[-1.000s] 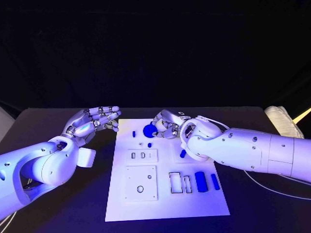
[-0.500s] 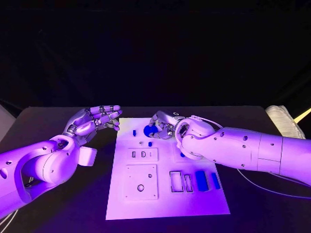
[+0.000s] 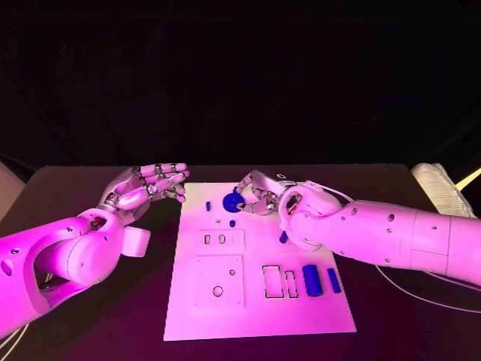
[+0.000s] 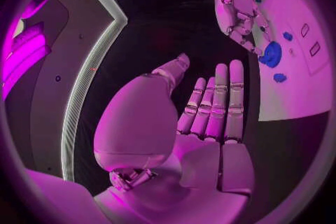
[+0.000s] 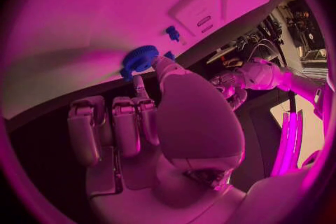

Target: Assemble the parts on the task board

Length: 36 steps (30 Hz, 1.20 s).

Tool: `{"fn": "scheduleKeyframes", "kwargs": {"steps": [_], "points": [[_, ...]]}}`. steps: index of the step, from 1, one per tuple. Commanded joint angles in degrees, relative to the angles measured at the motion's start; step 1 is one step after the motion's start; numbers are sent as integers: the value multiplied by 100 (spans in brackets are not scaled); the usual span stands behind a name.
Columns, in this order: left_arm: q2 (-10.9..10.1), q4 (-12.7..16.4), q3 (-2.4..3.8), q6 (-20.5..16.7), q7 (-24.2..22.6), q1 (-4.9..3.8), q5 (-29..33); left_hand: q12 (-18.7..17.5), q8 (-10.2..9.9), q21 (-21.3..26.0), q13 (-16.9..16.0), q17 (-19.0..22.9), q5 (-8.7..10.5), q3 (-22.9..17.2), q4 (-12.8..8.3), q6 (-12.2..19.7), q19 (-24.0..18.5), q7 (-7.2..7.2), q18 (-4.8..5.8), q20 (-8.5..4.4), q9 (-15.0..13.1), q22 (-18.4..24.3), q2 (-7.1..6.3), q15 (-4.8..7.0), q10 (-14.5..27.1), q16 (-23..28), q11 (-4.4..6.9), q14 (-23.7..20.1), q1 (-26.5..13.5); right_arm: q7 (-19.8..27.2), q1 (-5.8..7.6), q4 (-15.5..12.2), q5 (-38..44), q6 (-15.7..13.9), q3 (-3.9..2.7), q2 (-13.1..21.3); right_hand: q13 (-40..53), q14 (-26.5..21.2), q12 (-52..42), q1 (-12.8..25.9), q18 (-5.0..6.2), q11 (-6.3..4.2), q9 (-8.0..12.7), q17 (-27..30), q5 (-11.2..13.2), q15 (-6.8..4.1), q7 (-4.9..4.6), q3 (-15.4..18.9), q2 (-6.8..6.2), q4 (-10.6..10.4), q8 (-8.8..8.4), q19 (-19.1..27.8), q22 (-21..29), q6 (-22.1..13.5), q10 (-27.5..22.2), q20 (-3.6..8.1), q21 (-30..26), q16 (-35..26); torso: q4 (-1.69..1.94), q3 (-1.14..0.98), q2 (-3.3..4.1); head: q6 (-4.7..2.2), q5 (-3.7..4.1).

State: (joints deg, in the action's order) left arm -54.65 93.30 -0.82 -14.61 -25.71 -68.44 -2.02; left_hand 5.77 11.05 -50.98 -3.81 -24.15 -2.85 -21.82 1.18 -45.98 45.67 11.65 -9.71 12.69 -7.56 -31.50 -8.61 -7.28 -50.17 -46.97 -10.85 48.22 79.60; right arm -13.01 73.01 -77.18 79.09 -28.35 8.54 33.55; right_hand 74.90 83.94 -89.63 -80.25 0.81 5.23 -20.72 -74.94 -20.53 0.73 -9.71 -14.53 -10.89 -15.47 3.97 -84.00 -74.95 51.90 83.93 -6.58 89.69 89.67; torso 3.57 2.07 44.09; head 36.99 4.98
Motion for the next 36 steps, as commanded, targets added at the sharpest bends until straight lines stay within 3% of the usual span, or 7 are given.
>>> {"fn": "scheduleKeyframes", "kwargs": {"steps": [1, 8, 14, 19, 22, 33, 36], "points": [[-7, 5, 4, 100, -33, -5, -22, 30, 38, -34, 3, 10, -6, -17, -18, -34, -43, 76, -80, -10, -8, -5, 65, 11, 36, -24, -1, -39, -12, 382, 15, -173, -82, -640, -12, 163, 1501, 606, -28, -38, -74, -3, 13, -1506, -28, 23, -41, -63, -74, 14, -8, -585, -1483, -19, 599, -27, 9, 33, -23, -5, -8, -6, -11], [-29, 8, 4, 98, -32, -5, -22, 30, 38, -34, 3, 10, -6, -17, -18, -34, -43, 76, -80, -10, -8, -5, 65, 11, 36, -24, -1, -39, -12, 479, 118, -536, -296, -689, -23, 744, 1491, 606, -18, -68, -72, 0, 19, -1506, -9, 28, -42, -107, -108, 47, 8, -581, -1477, 14, 589, -32, 3, 33, -49, -14, -12, -26, 2], [-29, 14, 3, 115, -26, -4, -22, 41, 40, -51, 3, 20, -7, -33, -35, -34, -54, 80, -81, -10, -8, -12, 64, 13, 44, -30, 1, -43, 4, 585, 210, -644, -600, -255, -24, 1255, 1490, 606, -17, -137, -70, -8, 26, -1506, 44, 22, -32, -209, -149, 119, 41, -577, -1472, 96, 589, -33, -3, 33, -80, -37, -16, -48, 30], [-15, 29, 2, 214, -35, 1, -30, 43, 40, -56, 3, 23, -7, -40, -44, -33, -57, 81, -81, -11, -8, -15, 64, 14, 47, -30, 1, -44, 15, 868, 240, -578, -823, 201, -23, 1648, 1484, 606, -11, -205, -71, -7, 50, -1506, 198, 19, -34, -303, -178, 193, 34, -580, -1477, 103, 583, -29, 2, 33, -69, -47, -21, -45, 85], [-23, 29, 2, 249, -37, 3, -39, 49, 37, -66, 3, 30, -9, -57, -63, -28, -65, 76, -81, -12, -7, -19, 65, 14, 51, -30, 0, -49, 38, 1034, 244, -496, -888, 313, -22, 1817, 1486, 606, -13, -208, -73, -6, 53, -1506, 202, 20, -35, -308, -180, 197, 30, -584, -1483, 97, 585, -29, 8, 33, -85, -52, -17, -51, 85], [-18, 20, 1, 301, -32, 7, -64, 52, 36, -71, 3, 34, -9, -65, -72, -26, -69, 74, -81, -12, -6, -22, 65, 14, 52, -29, 0, -52, 47, 1469, 202, -140, -564, 690, -15, 2056, 1473, 606, 1, -212, -81, 2, 75, -1506, 266, 27, -44, -321, -245, 233, 11, -600, -1505, 62, 573, -33, 31, 33, -65, -42, -18, -49, 110], [-16, 18, 1, 308, -30, 8, -69, 52, 36, -71, 3, 34, -9, -65, -72, -26, -69, 74, -81, -12, -6, -22, 65, 14, 52, -29, 0, -52, 47, 1514, 181, -78, -489, 785, -15, 2059, 1471, 606, 2, -216, -81, 2, 80, -1506, 287, 27, -44, -321, -260, 243, 10, -600, -1505, 59, 571, -34, 31, 33, -58, -28, -18, -38, 112]]}}
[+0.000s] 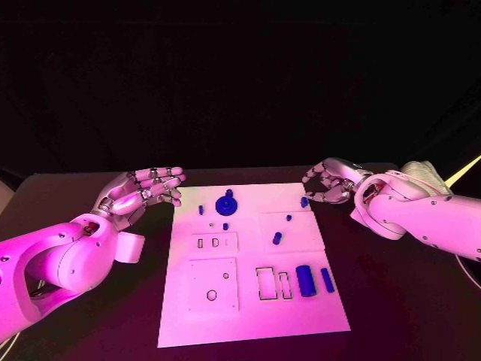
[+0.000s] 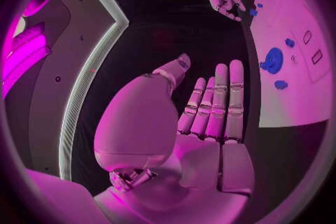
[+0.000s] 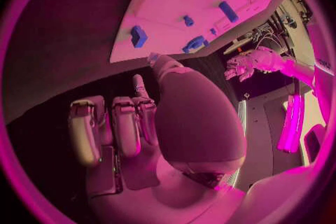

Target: Assemble the parts on the task board

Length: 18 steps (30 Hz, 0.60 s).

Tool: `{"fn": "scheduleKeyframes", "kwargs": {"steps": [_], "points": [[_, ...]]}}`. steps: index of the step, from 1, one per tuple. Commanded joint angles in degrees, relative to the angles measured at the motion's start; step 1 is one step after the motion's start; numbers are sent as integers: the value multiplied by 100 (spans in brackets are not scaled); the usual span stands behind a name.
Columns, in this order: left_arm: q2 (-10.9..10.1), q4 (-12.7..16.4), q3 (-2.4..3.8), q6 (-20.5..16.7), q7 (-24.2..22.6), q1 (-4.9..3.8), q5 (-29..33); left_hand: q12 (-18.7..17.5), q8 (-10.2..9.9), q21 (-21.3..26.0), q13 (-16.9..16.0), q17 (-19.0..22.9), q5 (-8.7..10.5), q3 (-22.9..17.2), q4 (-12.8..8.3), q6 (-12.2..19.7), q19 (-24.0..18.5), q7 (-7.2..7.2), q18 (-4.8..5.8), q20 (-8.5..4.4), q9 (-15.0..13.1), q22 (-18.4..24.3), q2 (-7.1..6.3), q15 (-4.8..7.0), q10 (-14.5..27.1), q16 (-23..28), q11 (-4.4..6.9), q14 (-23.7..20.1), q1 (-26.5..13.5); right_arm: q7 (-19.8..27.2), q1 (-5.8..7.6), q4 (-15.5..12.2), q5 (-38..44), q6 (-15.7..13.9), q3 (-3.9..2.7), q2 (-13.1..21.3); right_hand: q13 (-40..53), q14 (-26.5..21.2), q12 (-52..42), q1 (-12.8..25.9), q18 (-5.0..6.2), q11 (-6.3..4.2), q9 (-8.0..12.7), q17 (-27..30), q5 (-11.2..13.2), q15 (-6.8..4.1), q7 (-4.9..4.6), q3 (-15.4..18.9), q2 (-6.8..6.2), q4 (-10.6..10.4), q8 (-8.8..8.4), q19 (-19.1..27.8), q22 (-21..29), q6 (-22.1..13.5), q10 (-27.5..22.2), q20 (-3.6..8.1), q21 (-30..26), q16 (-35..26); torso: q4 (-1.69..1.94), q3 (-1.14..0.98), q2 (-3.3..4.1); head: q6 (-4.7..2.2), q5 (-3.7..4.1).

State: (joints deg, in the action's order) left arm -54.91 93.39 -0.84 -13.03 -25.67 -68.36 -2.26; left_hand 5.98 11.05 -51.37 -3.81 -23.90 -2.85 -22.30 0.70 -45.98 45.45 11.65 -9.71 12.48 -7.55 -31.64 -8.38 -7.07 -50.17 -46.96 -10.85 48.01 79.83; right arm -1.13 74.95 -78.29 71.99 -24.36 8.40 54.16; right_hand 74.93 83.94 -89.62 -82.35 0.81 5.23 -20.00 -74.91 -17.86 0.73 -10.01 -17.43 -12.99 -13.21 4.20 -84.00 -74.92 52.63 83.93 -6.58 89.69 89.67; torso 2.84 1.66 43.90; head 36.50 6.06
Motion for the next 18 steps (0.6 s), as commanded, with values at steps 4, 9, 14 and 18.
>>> {"fn": "scheduleKeyframes", "kwargs": {"steps": [4, 9, 14, 18], "points": [[8, 3, 3, 153, -31, 0, -48, 33, 35, -35, 3, 11, -9, -20, -28, -24, -50, 75, -82, 9, -6, -9, 40, -7, 52, -29, 0, -32, 26, 352, -27, 153, 268, 498, 0, -17, 1467, 606, 4, -14, -81, 3, 15, -1509, 58, 28, -12, -33, -68, 33, -16, -600, -1508, -20, 570, -36, 31, 33, 14, 13, 1, 26, 15], [6, 0, 3, 151, -29, 1, -50, 33, 35, -35, 3, 11, -9, -20, -28, -24, -50, 75, -82, 9, -6, -9, 40, -7, 52, -29, 0, -32, 26, 394, -40, 262, 285, 658, 3, -38, 1468, 606, 2, -15, -81, 3, 18, -1509, 77, 28, -12, -30, -80, 40, -16, -600, -1508, -22, 571, -36, 31, 33, 12, 19, 2, 42, 15], [0, 0, 3, 146, -26, 1, -56, 33, 35, -35, 3, 11, -9, -20, -28, -24, -50, 75, -82, 9, -6, -9, 40, -7, 52, -29, 0, -32, 26, 421, -62, 304, 289, 757, 5, -51, 1468, 606, 2, -15, -81, 3, 18, -1509, 77, 28, -12, -30, -80, 40, -16, -600, -1508, -22, 571, -36, 31, 33, 0, 13, 8, 46, -2], [-3, -1, 2, 144, -24, 0, -65, 33, 35, -35, 3, 11, -9, -20, -28, -24, -50, 75, -82, 9, -6, -9, 40, -7, 52, -29, 0, -32, 26, 433, -75, 322, 291, 782, 5, -58, 1468, 606, 3, -14, -81, 3, 19, -1509, 84, 28, -11, -28, -86, 42, -15, -600, -1508, -22, 570, -36, 31, 33, 2, 13, 3, 58, 4]]}}
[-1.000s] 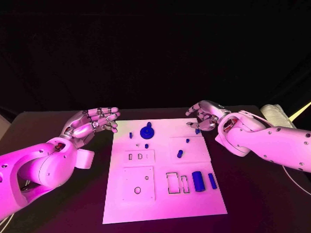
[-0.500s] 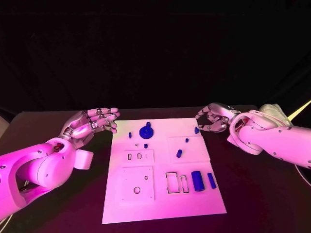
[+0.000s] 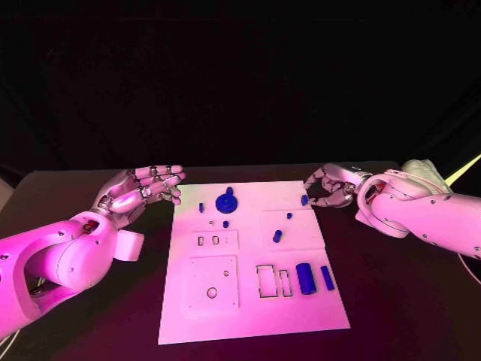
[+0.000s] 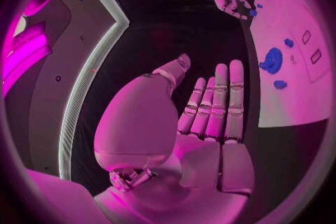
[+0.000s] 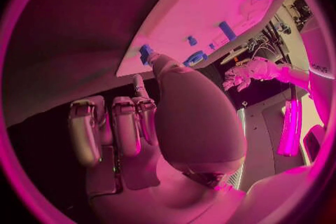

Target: Assemble the parts on the task board

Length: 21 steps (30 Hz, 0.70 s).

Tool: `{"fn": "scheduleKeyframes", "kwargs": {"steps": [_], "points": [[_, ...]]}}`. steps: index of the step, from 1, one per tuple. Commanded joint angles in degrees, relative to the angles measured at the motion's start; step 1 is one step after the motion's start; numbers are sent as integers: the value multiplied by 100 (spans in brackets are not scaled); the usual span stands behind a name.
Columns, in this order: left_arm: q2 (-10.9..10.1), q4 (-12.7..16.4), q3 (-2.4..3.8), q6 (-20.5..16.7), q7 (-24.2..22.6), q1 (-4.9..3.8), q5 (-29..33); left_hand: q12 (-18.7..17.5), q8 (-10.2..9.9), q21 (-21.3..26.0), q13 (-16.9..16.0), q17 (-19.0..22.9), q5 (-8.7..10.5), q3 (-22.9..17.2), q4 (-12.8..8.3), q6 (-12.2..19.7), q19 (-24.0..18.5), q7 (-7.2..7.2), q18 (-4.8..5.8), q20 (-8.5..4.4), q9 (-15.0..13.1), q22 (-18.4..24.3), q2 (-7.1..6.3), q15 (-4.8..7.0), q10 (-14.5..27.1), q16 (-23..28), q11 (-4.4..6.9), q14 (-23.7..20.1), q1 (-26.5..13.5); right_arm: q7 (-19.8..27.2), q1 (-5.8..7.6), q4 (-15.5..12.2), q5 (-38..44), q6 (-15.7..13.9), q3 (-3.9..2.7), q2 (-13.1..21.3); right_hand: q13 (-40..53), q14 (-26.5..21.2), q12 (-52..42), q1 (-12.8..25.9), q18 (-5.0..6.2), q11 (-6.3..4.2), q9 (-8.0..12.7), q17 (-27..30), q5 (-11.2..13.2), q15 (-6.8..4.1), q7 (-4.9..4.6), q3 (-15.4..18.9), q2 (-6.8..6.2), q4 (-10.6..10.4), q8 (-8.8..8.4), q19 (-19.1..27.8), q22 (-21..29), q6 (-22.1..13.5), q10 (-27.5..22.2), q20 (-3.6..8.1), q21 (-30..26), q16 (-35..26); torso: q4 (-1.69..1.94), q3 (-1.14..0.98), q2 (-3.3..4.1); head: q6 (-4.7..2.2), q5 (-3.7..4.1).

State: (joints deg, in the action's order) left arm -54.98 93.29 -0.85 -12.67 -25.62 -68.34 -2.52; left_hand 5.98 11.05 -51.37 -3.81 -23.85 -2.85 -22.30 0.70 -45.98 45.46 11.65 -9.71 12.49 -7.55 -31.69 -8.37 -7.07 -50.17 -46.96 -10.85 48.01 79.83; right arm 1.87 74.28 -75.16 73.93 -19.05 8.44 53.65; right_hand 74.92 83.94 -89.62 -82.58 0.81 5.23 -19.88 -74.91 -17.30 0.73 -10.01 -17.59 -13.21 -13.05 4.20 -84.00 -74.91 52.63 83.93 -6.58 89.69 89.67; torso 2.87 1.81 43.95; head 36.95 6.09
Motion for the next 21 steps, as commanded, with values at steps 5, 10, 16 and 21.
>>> {"fn": "scheduleKeyframes", "kwargs": {"steps": [5, 10, 16, 21], "points": [[3, 7, 3, 105, -25, -2, -43, 33, 35, -35, 3, 5, -9, -20, -28, -24, -50, 75, -81, 8, -6, -5, 40, -7, 52, -29, 0, -32, 26, 137, -15, 16, 91, 261, 1, -23, 1476, 606, -5, 11, -81, 2, 8, -1509, 29, 28, -11, -12, -64, 25, -14, -600, -1509, -20, 578, -36, 31, 33, 4, 1, -3, 25, 2], [16, -11, 3, 90, -22, -2, -53, 33, 35, -35, 3, 5, -9, -20, -28, -24, -50, 75, -81, 8, -6, -5, 40, -7, 52, -29, 0, -32, 26, 135, -39, 43, 86, 240, 1, -82, 1484, 606, -13, 16, -81, 2, 7, -1509, 22, 28, -11, -23, -47, 21, -1, -600, -1509, 3, 585, -37, 31, 33, -1, -4, 0, 31, 7], [37, -33, 2, 84, -13, 0, -56, 41, 35, -46, 3, 13, -8, -28, -35, -23, -59, 79, -80, 9, -6, -10, 36, -9, 55, -30, 0, -34, 24, 84, -63, 74, 83, 151, 2, -133, 1508, 606, -38, 27, -81, -24, -10, -1509, 7, 5, 22, -127, 23, 29, 106, -600, -1509, 208, 607, -23, 31, 33, 6, 5, -3, 49, 39], [45, -43, 2, 69, -6, 0, -57, 41, 35, -46, 3, 13, -8, -28, -35, -23, -59, 79, -80, 9, -6, -10, 36, -9, 55, -30, 0, -34, 24, 42, -69, 100, 83, 132, 3, -174, 1508, 606, -38, 36, -81, -44, -11, -1509, 21, -13, 43, -185, 40, 38, 148, -600, -1509, 283, 607, -8, 31, 33, -1, 0, -5, 56, 12]]}}
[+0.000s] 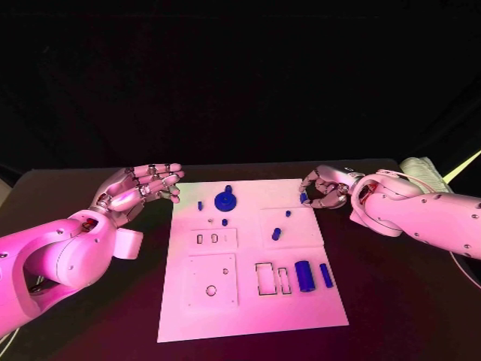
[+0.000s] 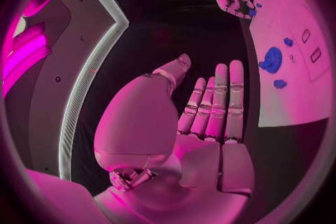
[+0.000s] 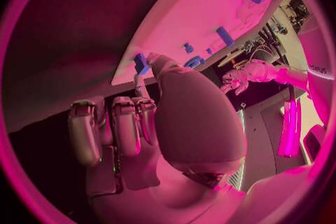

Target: Assemble the parts on the task board

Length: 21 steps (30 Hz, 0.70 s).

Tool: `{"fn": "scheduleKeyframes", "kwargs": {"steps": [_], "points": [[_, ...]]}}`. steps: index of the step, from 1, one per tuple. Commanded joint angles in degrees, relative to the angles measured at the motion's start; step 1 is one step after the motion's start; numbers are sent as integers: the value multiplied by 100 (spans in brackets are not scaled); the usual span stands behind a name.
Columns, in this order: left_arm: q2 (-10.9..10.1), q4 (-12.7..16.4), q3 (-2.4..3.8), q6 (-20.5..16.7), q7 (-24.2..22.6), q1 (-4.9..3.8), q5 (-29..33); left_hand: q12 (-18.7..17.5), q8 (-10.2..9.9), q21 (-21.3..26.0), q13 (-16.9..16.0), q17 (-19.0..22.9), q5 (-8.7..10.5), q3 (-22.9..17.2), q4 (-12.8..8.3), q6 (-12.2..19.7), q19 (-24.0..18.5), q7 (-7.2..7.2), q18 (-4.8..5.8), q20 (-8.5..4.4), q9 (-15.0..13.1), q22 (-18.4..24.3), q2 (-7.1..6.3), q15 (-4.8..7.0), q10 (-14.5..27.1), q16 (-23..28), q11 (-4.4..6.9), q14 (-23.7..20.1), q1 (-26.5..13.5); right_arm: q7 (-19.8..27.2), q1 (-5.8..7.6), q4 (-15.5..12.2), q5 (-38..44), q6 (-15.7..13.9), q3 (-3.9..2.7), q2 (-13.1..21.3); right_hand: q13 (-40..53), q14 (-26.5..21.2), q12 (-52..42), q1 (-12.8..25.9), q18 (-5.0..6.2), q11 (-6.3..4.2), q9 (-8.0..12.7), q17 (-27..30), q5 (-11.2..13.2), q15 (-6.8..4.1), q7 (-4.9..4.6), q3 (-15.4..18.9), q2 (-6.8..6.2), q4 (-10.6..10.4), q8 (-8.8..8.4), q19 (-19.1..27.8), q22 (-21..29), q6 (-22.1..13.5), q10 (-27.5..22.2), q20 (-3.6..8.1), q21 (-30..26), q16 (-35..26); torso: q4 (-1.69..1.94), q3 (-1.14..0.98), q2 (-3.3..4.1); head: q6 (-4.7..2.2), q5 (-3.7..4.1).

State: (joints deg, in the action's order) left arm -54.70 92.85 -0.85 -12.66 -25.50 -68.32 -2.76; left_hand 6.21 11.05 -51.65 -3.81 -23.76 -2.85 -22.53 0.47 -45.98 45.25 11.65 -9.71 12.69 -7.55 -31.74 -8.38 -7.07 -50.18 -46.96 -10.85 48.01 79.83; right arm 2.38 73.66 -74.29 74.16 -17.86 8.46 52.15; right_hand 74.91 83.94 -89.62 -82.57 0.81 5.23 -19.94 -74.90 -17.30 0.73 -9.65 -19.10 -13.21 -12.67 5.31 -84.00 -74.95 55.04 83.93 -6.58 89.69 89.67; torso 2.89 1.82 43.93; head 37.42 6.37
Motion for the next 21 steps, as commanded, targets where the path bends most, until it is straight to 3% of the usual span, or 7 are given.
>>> {"fn": "scheduleKeyframes", "kwargs": {"steps": [1, 21], "points": [[19, 1, 3, 67, -17, -1, -32, 19, 35, -19, 3, 4, -8, -5, -12, -23, -39, 79, -80, -11, -6, -5, 36, -9, 55, -30, 0, -34, 24, -18, -10, 20, 63, 14, 3, -34, 1509, 606, -38, 34, -81, -50, -6, -1510, 28, -20, 16, -56, 45, 8, 50, -600, -1505, 67, 607, -2, 31, 33, -2, -3, -5, 10, -12], [13, -3, 2, 53, -7, -1, -32, 19, 35, -19, 3, 4, -8, -5, -12, -23, -39, 79, -80, -11, -6, -5, 36, -9, 55, -30, 0, -34, 24, -109, -54, 101, 145, -12, 8, -86, 1509, 606, -38, 32, -81, -59, -6, -1510, 39, -28, 25, -80, 45, 18, 64, -600, -1505, 93, 607, 5, 31, 33, -10, -8, -3, 24, -35]]}}
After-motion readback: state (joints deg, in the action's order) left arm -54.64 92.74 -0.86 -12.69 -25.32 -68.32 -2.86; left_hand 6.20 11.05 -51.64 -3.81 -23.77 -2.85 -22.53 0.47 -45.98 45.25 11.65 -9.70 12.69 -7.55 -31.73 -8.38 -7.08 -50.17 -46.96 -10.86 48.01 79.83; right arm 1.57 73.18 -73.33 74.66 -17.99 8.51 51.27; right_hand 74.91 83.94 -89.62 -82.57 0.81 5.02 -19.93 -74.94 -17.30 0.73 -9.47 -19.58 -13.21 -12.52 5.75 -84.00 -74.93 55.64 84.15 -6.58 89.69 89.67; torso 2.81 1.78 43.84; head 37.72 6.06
